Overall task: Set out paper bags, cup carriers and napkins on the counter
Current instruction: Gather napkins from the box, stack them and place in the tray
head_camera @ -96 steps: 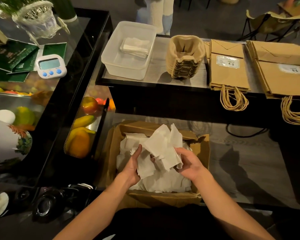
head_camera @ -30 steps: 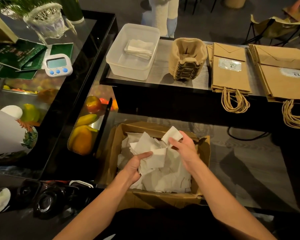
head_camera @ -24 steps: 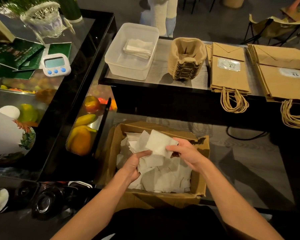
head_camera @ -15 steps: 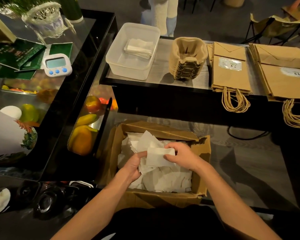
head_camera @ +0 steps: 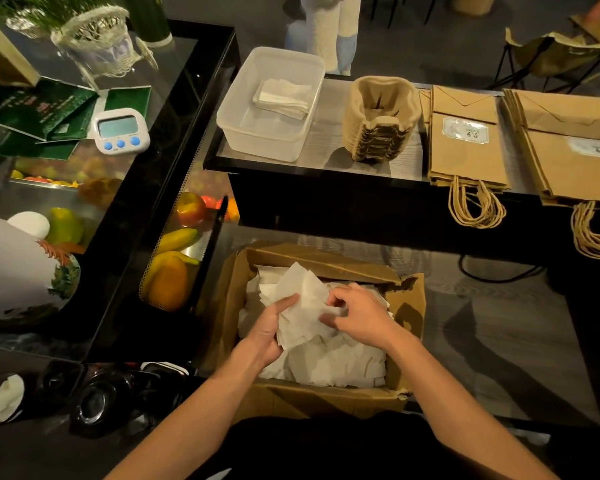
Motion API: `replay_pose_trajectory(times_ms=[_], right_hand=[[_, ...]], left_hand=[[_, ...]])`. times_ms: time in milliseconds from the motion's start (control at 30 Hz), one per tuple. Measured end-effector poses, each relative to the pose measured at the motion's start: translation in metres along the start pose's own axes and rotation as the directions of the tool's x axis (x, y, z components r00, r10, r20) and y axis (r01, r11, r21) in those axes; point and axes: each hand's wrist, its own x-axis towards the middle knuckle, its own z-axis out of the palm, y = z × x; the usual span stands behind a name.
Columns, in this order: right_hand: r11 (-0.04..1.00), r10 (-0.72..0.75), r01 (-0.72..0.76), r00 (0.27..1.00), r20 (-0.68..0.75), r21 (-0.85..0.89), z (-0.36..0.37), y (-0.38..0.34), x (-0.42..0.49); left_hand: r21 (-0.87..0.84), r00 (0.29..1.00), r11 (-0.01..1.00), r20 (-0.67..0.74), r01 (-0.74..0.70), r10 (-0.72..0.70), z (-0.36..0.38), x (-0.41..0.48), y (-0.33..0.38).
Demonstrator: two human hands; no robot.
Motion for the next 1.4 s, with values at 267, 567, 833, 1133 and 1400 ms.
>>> replay_pose_trajectory(times_ms=[267,567,833,1133,1400], right_hand=[[0.395,0.242,-0.236,0.959,0.147,0.888,-0.020,0.006,0.000],[0.923,-0.087,0.006,0.977,0.194,0.384,-0.021,-0.004,0.010],[0.961,-0.153,0.203,0.955,0.253,-0.187,-0.011,-0.017,0.028],[0.935,-0.213,0.265,0.951,0.224,-0.237,-0.009,-0.013,0.025],[0.956,-0.174,0.208,0.970,0.168,-0.207,-0.011,-0.019,0.023]], left_hand=[[0.007,0.999,1.000,-0.032,-0.025,0.025,-0.004,0.008,0.002],[0.217,0.993,0.974,0.085,0.061,-0.081,-0.005,0.008,0.010],[0.200,0.982,0.971,0.114,0.127,-0.152,-0.005,0.013,0.013],[0.168,0.984,0.975,0.079,0.147,-0.163,-0.011,0.013,0.011],[0.204,0.972,0.970,0.167,0.131,-0.167,-0.004,0.009,0.013]])
